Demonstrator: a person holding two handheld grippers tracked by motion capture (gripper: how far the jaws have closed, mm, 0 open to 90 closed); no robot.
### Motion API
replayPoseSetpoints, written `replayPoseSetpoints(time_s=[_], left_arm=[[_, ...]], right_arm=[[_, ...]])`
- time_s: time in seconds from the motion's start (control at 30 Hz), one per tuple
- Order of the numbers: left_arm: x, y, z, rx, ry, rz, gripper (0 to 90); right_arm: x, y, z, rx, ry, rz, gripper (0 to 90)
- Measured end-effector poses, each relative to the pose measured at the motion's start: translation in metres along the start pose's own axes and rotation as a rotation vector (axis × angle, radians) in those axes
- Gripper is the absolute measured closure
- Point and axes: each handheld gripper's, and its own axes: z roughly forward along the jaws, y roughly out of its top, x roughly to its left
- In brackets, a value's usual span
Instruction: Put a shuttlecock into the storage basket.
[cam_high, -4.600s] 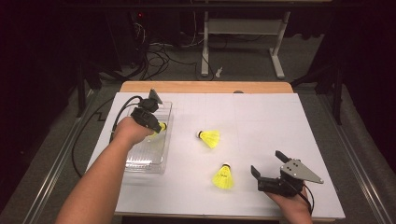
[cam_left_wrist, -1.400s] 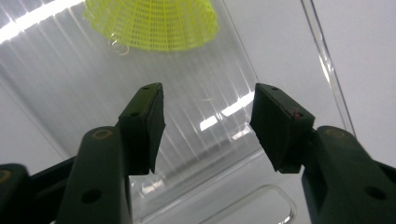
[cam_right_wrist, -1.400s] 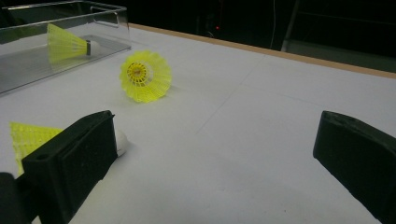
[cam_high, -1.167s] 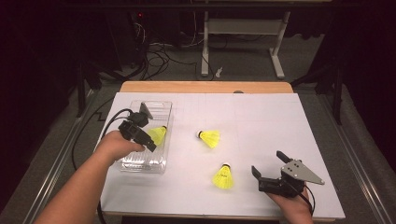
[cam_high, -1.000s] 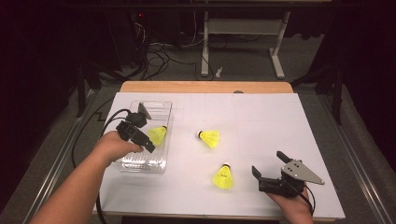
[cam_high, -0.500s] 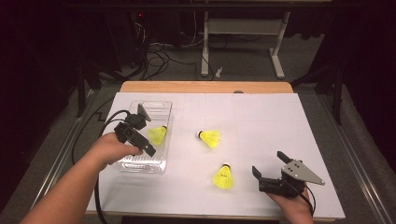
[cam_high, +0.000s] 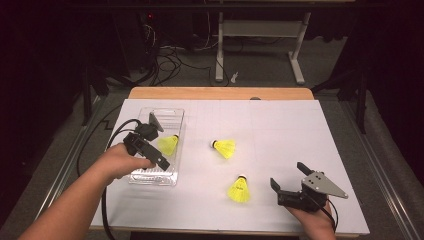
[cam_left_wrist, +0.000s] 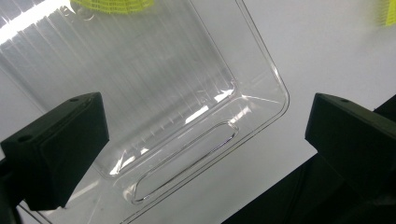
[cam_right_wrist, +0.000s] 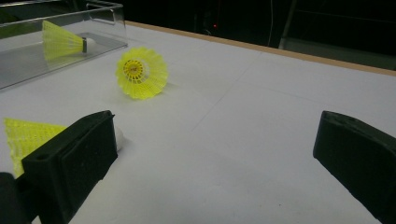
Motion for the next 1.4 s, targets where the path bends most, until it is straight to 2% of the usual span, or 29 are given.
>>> replayPoseSetpoints(time_s=[0.8, 1.4], left_arm=[[-0.022, 0.011, 0.003, -0.011, -0.036, 0.072, 0.7], [-0.055, 0.020, 0.004, -0.022, -0.046, 0.144, 0.7]], right_arm=[[-0.001, -0.002, 0.005, 0.013, -0.006, 0.010, 0.3], [0.004, 0.001, 0.007, 0.004, 0.007, -0.005, 0.3]])
